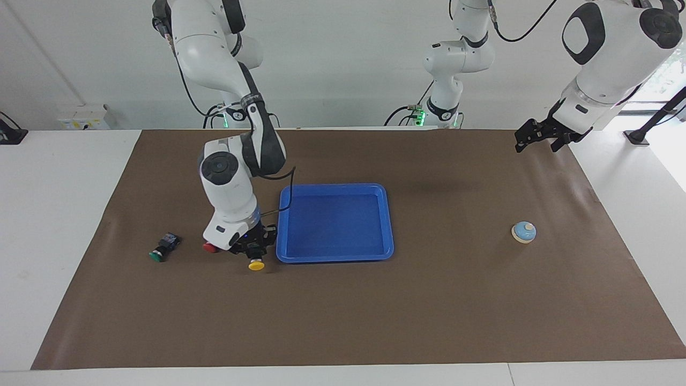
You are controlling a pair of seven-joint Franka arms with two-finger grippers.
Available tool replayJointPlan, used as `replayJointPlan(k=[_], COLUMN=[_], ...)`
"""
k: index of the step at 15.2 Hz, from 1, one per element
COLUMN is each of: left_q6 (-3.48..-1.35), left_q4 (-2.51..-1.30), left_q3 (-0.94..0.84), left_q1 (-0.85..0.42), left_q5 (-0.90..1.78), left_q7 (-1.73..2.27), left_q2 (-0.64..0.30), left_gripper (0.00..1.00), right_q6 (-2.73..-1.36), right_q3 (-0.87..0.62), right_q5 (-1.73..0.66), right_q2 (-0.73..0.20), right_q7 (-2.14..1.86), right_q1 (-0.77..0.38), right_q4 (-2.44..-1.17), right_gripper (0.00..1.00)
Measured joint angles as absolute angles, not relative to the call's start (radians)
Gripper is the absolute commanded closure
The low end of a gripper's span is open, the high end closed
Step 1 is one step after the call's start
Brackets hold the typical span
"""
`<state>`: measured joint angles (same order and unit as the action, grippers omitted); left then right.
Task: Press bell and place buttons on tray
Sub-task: 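Carry the yellow button into the blue tray and release it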
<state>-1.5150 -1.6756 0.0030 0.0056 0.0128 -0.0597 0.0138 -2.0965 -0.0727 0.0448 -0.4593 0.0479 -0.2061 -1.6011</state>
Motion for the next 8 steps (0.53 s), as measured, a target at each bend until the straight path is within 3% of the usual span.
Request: replayJointPlan(k=[4,8], left_q6=[-1.515,-1.515], left_q4=[-1.676,-1.676], left_q3=[0.003,0.003], left_q1=[0.006,0.006], left_q5=[0.013,0.013], left_q7=[-0.06,-0.06], left_q2=[0.014,0.014], left_gripper=[0.0,0.0], right_q6=[-2.059,-2.141], right_q3=[-0.073,-0.07], right_q5=[0.045,0.045], right_q2=[-0.474,-0.494], right_q7=[0.261,0.355], right_q1=[-0.335,-0.36], right_q4=[-1.561,-1.634], right_gripper=[1.0,1.0])
